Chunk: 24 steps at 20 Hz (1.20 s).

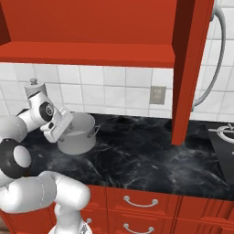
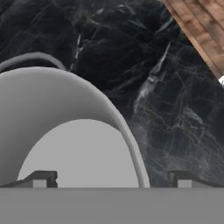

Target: Pick the kettle from the cabinet and place it on a stove burner. Then pick the pot from the counter and place it on another stove burner. Finally, turn both burners on.

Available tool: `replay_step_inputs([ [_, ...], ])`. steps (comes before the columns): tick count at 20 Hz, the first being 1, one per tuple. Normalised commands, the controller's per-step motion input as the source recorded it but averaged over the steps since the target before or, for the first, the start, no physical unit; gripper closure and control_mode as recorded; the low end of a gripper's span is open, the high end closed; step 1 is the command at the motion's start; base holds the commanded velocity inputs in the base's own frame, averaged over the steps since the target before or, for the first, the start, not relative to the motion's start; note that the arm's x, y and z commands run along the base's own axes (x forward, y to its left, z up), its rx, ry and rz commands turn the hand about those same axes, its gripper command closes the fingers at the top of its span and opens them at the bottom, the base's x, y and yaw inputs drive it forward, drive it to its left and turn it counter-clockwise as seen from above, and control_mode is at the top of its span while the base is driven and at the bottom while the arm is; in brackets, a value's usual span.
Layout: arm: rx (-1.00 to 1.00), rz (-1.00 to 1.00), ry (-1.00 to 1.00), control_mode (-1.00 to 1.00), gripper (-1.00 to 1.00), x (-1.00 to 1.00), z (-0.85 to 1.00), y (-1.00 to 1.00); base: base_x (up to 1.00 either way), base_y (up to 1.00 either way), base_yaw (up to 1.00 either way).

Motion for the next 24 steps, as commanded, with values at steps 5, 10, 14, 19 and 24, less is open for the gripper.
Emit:
replay_step_inputs([
  [5,0.01,-0.06,0.00,-1.00,-1.00,0.00,-0.33,0.00,0.00,0.00,0.00],
  [10,0.00,-0.06,0.00,-1.00,1.00,0.03,-0.34,0.05,0.00,0.00,0.00],
  [14,0.00,-0.04,0.00,-1.00,1.00,0.07,-0.28,0.08,0.00,0.00,0.00],
  [19,0.00,0.00,0.02,-1.00,1.00,0.00,-0.10,0.00,0.00,0.00,0.00],
  [24,0.00,-0.01,-0.04,-1.00,1.00,0.00,0.00,0.00,0.00,0.00,0.00],
])
